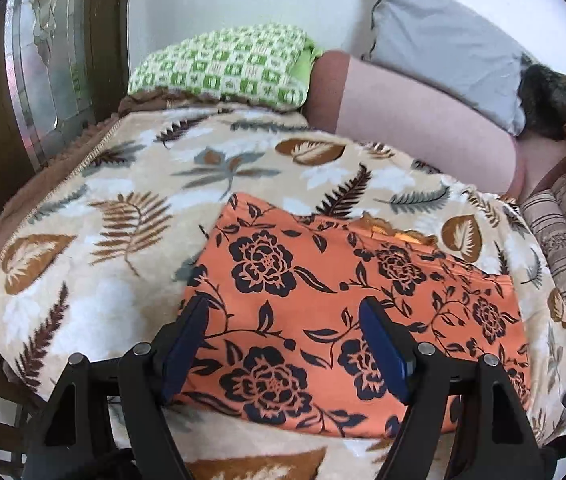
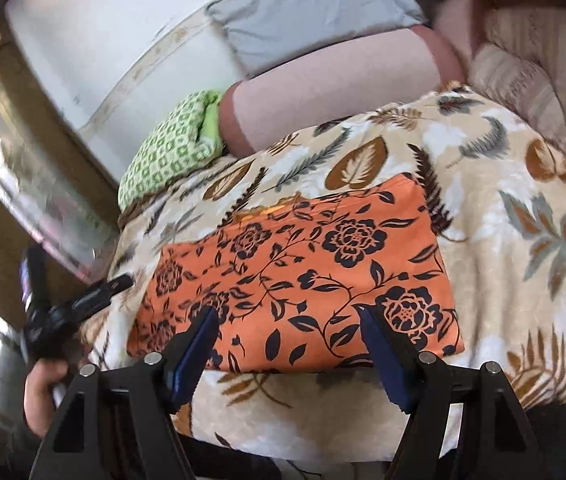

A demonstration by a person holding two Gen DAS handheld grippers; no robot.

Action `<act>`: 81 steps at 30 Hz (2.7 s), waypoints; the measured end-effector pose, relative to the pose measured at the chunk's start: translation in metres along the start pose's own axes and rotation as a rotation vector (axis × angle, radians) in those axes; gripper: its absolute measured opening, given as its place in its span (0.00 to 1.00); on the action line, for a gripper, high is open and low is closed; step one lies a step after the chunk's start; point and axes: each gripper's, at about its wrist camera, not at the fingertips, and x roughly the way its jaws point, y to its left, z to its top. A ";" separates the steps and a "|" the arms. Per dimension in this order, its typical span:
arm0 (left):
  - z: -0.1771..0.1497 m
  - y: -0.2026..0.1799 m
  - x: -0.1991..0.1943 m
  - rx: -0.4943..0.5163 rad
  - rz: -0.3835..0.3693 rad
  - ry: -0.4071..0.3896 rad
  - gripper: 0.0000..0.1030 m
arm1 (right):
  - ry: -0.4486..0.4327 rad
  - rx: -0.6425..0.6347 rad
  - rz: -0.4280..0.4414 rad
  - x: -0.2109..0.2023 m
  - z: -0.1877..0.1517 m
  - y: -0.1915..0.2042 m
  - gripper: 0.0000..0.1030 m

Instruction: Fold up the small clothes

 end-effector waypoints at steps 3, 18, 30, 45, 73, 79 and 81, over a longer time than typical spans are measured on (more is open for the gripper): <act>-0.007 0.008 -0.011 0.015 0.039 0.000 0.84 | -0.003 0.063 0.015 0.005 -0.004 -0.011 0.74; -0.022 0.006 -0.002 0.078 0.079 0.059 0.84 | 0.123 0.044 0.037 0.103 0.020 -0.005 0.74; -0.024 0.008 0.023 0.073 0.082 0.131 0.84 | 0.118 0.036 -0.023 0.148 0.051 -0.021 0.76; -0.029 0.009 0.014 0.083 0.078 0.124 0.84 | 0.194 0.054 -0.057 0.153 0.049 -0.045 0.84; -0.030 0.008 -0.011 0.060 0.065 0.096 0.84 | 0.066 -0.208 -0.227 0.064 0.027 0.011 0.84; -0.032 0.004 -0.009 0.077 0.067 0.100 0.84 | 0.110 -0.129 -0.161 0.060 0.003 0.003 0.84; -0.032 0.003 -0.010 0.080 0.067 0.092 0.84 | 0.133 -0.129 -0.161 0.061 -0.007 0.002 0.84</act>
